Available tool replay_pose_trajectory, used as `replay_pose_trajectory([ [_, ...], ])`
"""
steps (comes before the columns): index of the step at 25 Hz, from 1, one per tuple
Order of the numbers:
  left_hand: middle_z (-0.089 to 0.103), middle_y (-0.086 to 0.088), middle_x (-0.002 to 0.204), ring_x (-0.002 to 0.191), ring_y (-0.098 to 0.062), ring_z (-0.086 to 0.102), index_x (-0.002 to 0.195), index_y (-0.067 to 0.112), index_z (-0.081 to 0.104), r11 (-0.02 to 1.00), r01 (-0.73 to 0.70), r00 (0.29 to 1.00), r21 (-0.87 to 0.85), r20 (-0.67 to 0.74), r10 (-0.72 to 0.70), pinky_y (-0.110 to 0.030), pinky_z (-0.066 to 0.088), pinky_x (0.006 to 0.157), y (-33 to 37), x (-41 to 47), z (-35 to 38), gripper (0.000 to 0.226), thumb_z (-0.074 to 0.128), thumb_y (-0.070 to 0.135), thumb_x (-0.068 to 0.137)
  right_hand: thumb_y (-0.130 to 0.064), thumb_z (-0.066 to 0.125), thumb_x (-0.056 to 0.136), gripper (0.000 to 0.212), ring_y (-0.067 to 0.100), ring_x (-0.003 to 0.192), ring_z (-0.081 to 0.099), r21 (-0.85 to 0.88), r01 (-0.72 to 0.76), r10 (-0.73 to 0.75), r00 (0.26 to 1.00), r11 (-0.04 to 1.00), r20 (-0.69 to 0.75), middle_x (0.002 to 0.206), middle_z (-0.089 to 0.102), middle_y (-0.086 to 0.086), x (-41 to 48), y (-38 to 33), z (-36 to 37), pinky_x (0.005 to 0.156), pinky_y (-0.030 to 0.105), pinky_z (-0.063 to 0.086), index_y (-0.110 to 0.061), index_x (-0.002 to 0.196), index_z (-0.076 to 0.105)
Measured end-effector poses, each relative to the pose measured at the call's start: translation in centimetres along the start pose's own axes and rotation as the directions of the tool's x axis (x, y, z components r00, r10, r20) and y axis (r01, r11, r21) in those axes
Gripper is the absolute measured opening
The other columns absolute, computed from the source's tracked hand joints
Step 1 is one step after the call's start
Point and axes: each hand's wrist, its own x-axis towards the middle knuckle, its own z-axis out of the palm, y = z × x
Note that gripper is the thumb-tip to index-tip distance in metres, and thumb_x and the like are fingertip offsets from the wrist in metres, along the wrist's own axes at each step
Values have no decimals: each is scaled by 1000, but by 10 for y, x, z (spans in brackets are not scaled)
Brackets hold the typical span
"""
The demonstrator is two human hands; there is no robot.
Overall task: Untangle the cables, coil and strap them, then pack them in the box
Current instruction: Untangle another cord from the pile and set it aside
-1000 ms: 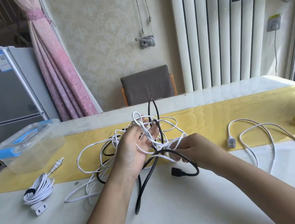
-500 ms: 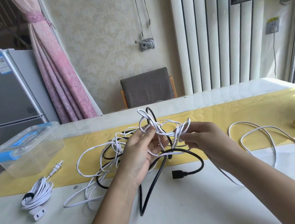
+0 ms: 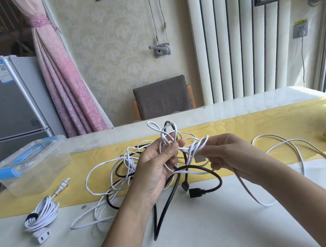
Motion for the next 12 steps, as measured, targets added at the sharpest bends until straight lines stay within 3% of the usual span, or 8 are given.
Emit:
replay_pose_trajectory([
  [2,72,-6,84,61,-8,40,103,5,61,1000,2,1000,4,-15,-2,-13,34,52,-1,0,2,31,63,10,73,-11,63,88,30,9,48,30,-9,-23,24,999,1000,41,60,45,5,0,3,1,49,17,37,20,91,60],
  [4,73,-7,84,60,-6,50,94,8,62,1000,-10,999,4,-47,10,-12,37,50,-2,0,4,24,65,9,71,-13,65,88,23,9,51,32,-35,-50,52,996,998,72,57,49,-3,0,6,4,52,16,38,10,86,66],
  [8,69,-5,75,57,-11,56,78,12,63,994,-37,992,105,-115,49,-16,42,47,-6,0,6,15,73,8,69,-8,68,84,10,17,77,51,13,-51,50,994,999,93,92,68,11,1,8,10,78,25,46,-3,88,75],
  [10,62,-2,68,52,-9,52,76,12,61,982,-46,988,183,-138,72,-17,41,44,-9,0,9,15,72,2,76,-2,66,84,11,15,84,61,21,-42,42,999,999,27,102,72,13,3,9,11,84,25,50,-5,89,75],
  [12,54,6,57,47,-6,48,74,12,54,959,-67,985,275,-136,108,-18,40,42,-12,-2,13,21,69,0,81,-3,66,85,11,14,75,62,-96,-26,18,996,995,-89,91,73,10,3,9,13,81,27,52,-7,91,75],
])
